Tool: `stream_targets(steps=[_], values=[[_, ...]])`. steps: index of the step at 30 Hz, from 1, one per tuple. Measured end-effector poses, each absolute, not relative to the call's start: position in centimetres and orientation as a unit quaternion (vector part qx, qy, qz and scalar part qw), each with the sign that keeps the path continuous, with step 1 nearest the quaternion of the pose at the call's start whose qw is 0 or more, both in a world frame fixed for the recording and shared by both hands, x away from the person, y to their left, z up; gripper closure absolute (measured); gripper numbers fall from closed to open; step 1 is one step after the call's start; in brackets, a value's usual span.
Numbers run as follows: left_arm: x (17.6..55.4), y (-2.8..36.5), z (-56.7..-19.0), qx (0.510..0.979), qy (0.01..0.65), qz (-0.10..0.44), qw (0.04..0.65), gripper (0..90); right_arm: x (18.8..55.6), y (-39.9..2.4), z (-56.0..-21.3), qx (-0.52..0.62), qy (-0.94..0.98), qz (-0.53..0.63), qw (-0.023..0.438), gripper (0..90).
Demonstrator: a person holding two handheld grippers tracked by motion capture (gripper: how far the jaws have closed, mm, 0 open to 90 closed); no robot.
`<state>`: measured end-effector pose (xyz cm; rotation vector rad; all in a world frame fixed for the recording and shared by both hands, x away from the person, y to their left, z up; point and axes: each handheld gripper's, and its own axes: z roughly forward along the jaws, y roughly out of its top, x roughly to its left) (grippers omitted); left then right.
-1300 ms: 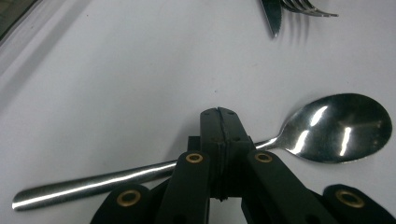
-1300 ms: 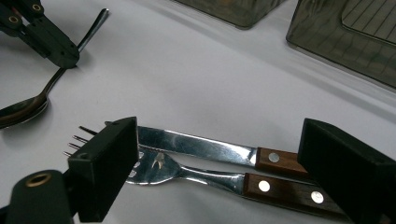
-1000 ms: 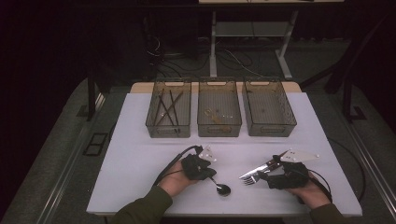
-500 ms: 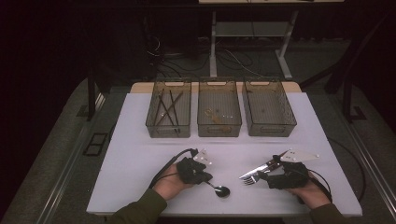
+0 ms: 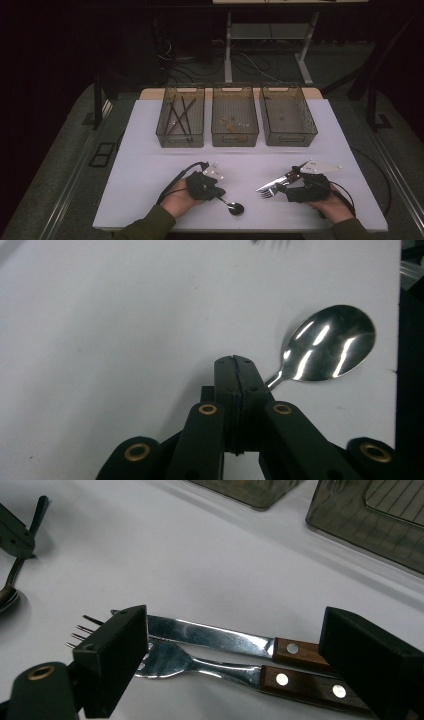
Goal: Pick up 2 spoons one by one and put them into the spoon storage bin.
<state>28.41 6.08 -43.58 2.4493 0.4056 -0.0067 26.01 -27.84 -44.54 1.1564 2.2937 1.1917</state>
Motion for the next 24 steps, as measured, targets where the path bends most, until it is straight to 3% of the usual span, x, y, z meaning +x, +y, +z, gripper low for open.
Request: stream_targets(steps=[14, 24], values=[[24.0, 4.4, -43.3, 0.937, 0.094, -0.039, 0.335, 89.7, 26.0, -27.8, -44.5, 0.404, 0.8, 0.415, 0.155, 12.2], [24.0, 2.6, -44.0, 0.938, 0.077, -0.043, 0.335, 89.8, 26.0, -27.8, -44.6, 0.404, 0.801, 0.414, 0.154, 12.3]])
